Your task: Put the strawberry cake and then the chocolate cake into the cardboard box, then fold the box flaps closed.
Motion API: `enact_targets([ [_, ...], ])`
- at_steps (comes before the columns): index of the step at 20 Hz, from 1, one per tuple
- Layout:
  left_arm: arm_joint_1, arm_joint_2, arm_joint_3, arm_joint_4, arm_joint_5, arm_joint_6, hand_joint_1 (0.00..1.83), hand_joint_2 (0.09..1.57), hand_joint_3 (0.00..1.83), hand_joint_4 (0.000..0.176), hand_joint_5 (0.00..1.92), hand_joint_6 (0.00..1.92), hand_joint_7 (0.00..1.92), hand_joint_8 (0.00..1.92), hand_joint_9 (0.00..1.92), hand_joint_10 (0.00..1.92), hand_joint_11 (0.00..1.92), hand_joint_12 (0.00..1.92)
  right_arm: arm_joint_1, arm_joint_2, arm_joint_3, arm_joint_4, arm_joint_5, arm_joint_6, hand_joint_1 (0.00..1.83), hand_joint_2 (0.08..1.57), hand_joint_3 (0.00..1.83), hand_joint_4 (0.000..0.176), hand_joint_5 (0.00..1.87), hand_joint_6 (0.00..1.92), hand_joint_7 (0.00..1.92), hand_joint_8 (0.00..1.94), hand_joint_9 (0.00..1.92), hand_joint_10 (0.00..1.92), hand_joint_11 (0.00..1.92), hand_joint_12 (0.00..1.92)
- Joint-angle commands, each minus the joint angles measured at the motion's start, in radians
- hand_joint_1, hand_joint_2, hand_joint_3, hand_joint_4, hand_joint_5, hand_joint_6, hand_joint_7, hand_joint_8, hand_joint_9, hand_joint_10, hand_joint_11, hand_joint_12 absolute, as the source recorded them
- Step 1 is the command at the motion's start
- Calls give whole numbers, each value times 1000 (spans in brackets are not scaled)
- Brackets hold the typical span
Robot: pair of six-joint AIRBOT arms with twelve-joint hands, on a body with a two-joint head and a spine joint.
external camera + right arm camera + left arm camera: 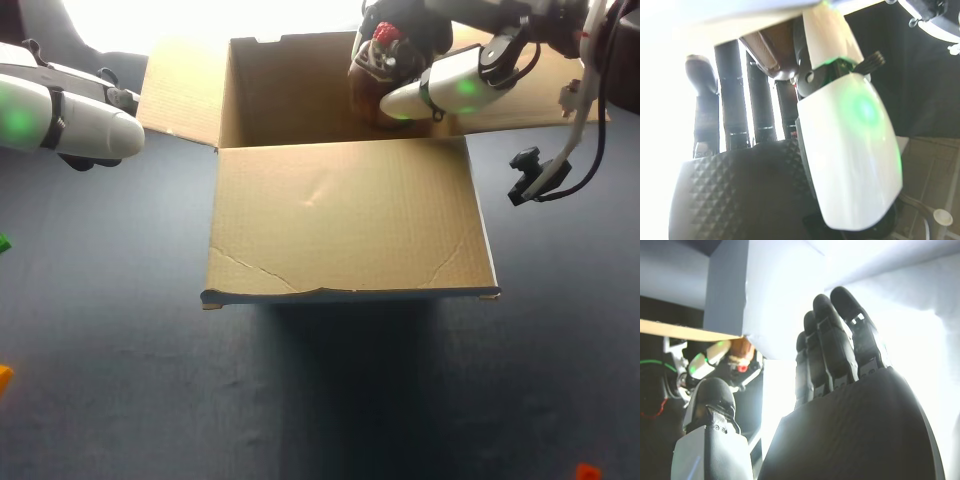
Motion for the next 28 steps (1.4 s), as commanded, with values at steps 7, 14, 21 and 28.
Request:
enact_targets([
  [7,-6,5,-1,-35,59,-23,374,1111,0,24,286,4,416,2,471,4,107,1054,5,-1,5,-19,130,9,736,1046,0,0,259,111,474,74,331,753,8,1647],
  [14,-16,4,1,-35,59,-29,361,1113,0,28,271,3,404,1,455,1,91,1045,19,-2,5,-25,121,6,668,988,0,0,214,6,342,0,284,461,0,1360],
  [21,-41,0,6,-35,59,-55,367,1108,0,28,274,3,412,2,469,5,99,1058,33,77,-27,-30,97,7,578,978,0,0,177,0,267,0,210,329,0,1187],
  [28,-124,-15,2,-34,59,-93,359,1114,1,26,267,6,401,6,456,5,86,1056,49,192,-86,-32,32,6,577,1000,2,0,222,15,247,0,201,240,0,1024],
])
